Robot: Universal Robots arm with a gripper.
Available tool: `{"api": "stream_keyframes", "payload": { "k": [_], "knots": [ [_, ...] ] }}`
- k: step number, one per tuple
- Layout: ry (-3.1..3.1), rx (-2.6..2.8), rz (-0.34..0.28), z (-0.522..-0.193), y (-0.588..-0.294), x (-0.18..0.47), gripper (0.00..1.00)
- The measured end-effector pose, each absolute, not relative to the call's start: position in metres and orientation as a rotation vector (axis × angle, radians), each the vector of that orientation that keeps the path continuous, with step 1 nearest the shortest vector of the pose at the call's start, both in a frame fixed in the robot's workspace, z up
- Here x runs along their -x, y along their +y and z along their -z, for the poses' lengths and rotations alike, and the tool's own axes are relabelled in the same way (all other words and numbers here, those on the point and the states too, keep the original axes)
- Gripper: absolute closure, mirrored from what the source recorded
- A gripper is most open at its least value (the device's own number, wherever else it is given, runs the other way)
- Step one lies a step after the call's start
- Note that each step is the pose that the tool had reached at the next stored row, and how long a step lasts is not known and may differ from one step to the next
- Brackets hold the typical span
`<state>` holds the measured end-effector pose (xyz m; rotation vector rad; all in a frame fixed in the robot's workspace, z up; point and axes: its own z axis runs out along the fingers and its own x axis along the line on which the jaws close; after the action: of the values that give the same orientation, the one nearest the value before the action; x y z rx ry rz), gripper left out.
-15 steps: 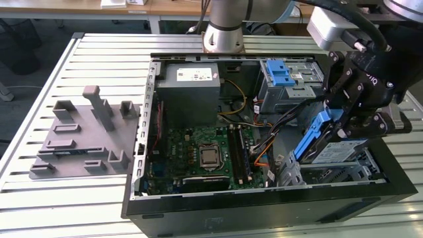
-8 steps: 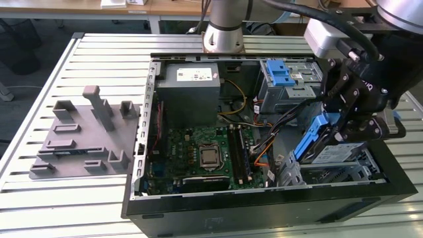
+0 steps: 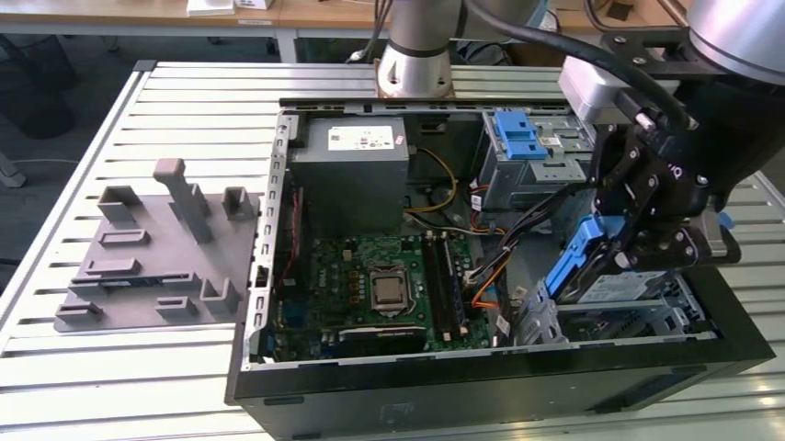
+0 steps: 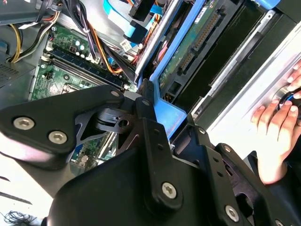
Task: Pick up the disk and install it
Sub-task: 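Insert the disk into the insertion slot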
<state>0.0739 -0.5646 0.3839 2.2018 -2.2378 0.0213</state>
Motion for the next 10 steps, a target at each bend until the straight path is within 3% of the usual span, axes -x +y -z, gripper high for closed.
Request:
{"api": "stream_keyframes", "payload": {
  "k": [10],
  "knots": [
    [-2.238, -2.202, -0.022, -0.3798, -0.5646, -0.0739, 0.64]
  ]
}}
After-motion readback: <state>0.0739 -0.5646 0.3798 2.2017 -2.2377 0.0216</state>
